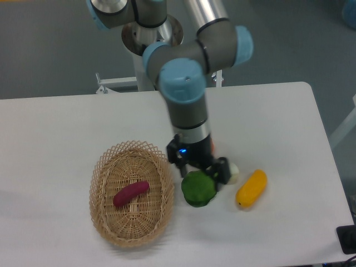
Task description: Place the sweet potato in the basket
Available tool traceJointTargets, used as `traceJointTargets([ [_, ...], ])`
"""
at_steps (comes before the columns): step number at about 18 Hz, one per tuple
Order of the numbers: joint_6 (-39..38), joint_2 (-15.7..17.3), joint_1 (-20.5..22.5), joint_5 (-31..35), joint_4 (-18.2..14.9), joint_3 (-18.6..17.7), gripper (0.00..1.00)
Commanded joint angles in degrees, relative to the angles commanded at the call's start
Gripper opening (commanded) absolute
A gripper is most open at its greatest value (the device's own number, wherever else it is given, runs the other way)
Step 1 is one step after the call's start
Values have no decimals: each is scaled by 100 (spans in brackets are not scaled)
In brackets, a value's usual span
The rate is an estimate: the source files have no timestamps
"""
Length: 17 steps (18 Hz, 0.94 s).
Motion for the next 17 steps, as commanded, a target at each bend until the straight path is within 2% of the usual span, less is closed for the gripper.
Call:
traceJointTargets([
  [6, 870, 342, 615, -386, -615, 17, 100],
  [10, 1135, 422, 765, -396, -949, 114, 100],
  [17, 1144, 431, 792, -396, -994, 149, 100],
])
